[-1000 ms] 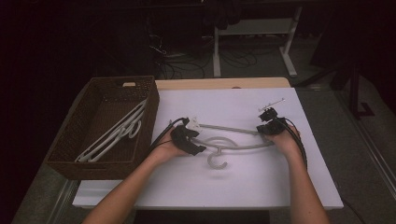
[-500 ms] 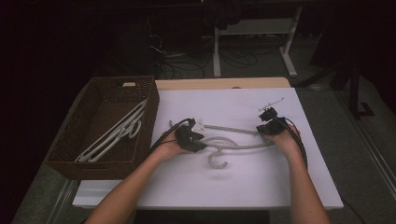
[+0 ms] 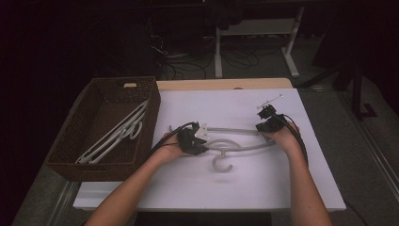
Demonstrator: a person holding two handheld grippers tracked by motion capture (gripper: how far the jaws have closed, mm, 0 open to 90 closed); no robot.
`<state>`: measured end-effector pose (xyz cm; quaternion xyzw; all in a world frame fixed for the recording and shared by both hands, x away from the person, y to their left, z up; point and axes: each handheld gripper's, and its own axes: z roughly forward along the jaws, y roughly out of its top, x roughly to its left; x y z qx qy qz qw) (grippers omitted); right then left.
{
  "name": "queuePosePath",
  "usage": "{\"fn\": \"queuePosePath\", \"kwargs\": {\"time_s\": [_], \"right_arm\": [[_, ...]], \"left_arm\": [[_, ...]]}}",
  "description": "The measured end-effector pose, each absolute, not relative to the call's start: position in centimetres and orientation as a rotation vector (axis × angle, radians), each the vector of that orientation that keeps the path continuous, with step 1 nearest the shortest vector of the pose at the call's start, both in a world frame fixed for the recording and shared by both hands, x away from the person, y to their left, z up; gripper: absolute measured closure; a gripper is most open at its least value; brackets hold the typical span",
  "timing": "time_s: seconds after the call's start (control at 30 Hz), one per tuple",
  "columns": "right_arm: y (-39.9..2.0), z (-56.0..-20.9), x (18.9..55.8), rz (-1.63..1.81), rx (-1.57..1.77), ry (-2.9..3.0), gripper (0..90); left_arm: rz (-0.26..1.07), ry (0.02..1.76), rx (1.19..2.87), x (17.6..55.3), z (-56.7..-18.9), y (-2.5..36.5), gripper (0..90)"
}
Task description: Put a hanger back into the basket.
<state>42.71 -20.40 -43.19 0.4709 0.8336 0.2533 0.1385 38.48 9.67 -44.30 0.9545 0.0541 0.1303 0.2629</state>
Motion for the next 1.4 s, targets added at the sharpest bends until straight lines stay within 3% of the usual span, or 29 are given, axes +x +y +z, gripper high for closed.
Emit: {"fn": "queuePosePath", "kwargs": {"time_s": [0.2,0.33,0.53,0.63,0.87,1.1,1.23,1.4], "right_arm": [[-20.2,-41.1,42.4,0.845,1.325,2.363,77.9],[-20.1,-40.2,41.7,0.883,1.302,2.351,70.9],[-20.2,-39.5,40.0,0.977,1.275,2.33,49.3],[-20.7,-39.3,39.0,0.999,1.282,2.314,42.9],[-22.4,-40.0,36.8,1.066,1.306,2.295,34.9],[-22.4,-41.3,34.1,1.1,1.27,2.295,17.7],[-22.3,-41.8,33.0,1.154,1.234,2.299,14.5],[-21.6,-42.3,32.0,1.175,1.166,2.32,3.5]], "left_arm": [[0.284,0.163,2.578,38.5,-44.3,9.6,80.9],[0.237,0.198,2.551,38.7,-44.1,9.8,81.2],[0.176,0.278,2.473,38.9,-43.0,10.3,81.4],[0.168,0.313,2.451,38.8,-42.6,10.6,81.4],[0.144,0.428,2.37,38.8,-41.0,11.3,81.5],[0.153,0.536,2.306,38.6,-38.1,12.0,81.5],[0.19,0.588,2.282,38.5,-36.2,12.6,81.5],[0.235,0.631,2.267,38.2,-33.4,13.9,81.5]]}}
